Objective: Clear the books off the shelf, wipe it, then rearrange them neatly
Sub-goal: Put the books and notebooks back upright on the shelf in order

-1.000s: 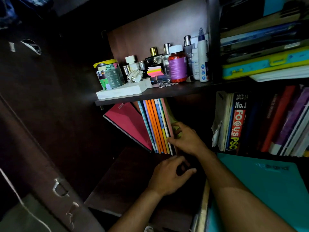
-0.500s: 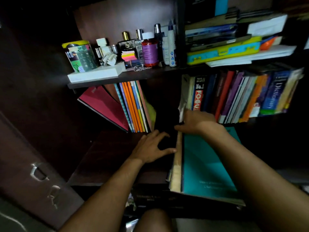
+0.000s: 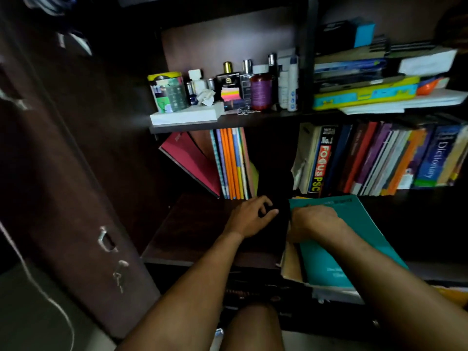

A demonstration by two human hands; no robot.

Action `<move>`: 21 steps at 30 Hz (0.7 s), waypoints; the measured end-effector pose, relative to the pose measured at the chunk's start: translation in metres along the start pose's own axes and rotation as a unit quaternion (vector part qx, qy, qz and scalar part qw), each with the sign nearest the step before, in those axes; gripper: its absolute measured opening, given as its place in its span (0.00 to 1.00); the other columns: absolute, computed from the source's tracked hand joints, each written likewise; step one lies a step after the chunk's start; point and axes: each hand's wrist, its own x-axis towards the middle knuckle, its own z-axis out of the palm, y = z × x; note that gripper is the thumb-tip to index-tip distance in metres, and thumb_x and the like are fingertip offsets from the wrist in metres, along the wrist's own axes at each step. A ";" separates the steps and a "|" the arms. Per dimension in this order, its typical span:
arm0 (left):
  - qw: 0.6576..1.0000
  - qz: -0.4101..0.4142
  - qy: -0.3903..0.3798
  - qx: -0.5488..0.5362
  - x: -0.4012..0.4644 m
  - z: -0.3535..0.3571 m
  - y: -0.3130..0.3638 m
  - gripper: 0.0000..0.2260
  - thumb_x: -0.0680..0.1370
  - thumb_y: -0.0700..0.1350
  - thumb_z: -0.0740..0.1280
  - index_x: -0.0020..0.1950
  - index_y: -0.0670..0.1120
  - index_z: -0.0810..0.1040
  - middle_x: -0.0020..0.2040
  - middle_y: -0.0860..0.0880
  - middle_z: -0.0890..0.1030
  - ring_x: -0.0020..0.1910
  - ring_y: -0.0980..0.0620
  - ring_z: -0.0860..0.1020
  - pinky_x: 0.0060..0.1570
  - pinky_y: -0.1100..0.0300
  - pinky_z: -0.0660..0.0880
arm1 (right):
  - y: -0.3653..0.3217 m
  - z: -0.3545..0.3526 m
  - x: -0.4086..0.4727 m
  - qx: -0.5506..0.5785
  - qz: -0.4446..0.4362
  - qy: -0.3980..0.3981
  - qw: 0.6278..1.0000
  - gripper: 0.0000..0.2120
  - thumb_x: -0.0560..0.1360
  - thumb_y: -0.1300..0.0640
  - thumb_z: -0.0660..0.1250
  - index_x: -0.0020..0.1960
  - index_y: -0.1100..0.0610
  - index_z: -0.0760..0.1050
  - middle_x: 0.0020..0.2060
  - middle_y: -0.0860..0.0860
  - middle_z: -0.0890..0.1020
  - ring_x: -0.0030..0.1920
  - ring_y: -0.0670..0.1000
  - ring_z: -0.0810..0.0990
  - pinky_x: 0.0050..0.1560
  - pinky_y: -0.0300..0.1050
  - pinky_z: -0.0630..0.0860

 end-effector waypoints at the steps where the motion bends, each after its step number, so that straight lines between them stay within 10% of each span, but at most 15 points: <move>1: 1.000 -0.001 0.003 -0.008 0.000 0.000 -0.001 0.16 0.78 0.65 0.64 0.56 0.55 0.77 0.44 0.56 0.79 0.41 0.56 0.77 0.46 0.51 0.78 | -0.006 0.001 0.000 -0.007 -0.010 0.013 1.000 0.24 0.76 0.42 0.67 0.69 0.51 0.72 0.65 0.52 0.78 0.66 0.56 0.77 0.60 0.50 0.75; 6: 0.990 -0.055 0.022 -0.126 -0.006 -0.012 0.003 0.28 0.76 0.69 0.57 0.59 0.50 0.80 0.51 0.49 0.84 0.49 0.51 0.82 0.50 0.53 0.77 | -0.032 -0.014 -0.008 0.056 -0.072 0.156 0.983 0.13 0.80 0.51 0.63 0.61 0.57 0.75 0.57 0.57 0.80 0.58 0.61 0.81 0.50 0.50 0.76; 10: 0.798 -0.206 0.087 -0.560 -0.040 -0.056 0.029 0.28 0.76 0.67 0.60 0.60 0.46 0.82 0.48 0.48 0.86 0.43 0.54 0.84 0.38 0.59 0.79 | -0.072 -0.032 -0.025 0.146 -0.139 0.215 0.956 0.16 0.77 0.51 0.64 0.62 0.56 0.73 0.54 0.59 0.81 0.54 0.64 0.82 0.46 0.52 0.76; 12: 0.763 -0.201 0.088 -0.609 -0.065 -0.090 0.031 0.26 0.76 0.68 0.56 0.59 0.52 0.81 0.51 0.48 0.86 0.43 0.53 0.85 0.37 0.56 0.80 | -0.091 -0.030 -0.031 0.162 -0.208 0.231 0.937 0.18 0.77 0.52 0.63 0.65 0.55 0.69 0.57 0.58 0.80 0.57 0.63 0.80 0.51 0.54 0.76; 16: 0.813 -0.196 0.153 -0.526 -0.095 -0.152 0.016 0.08 0.81 0.52 0.66 0.59 0.54 0.76 0.52 0.48 0.85 0.40 0.54 0.83 0.29 0.59 0.76 | -0.126 -0.014 -0.032 0.210 -0.322 0.239 0.892 0.22 0.81 0.54 0.61 0.74 0.54 0.63 0.64 0.54 0.78 0.62 0.59 0.78 0.56 0.55 0.76; 21: 0.787 -0.196 0.359 -0.461 -0.101 -0.175 -0.007 0.18 0.81 0.38 0.57 0.66 0.55 0.73 0.52 0.49 0.85 0.46 0.50 0.83 0.43 0.47 0.80 | -0.148 0.005 -0.017 0.246 -0.353 0.224 0.875 0.34 0.80 0.45 0.67 0.80 0.49 0.55 0.77 0.47 0.65 0.75 0.50 0.65 0.71 0.47 0.65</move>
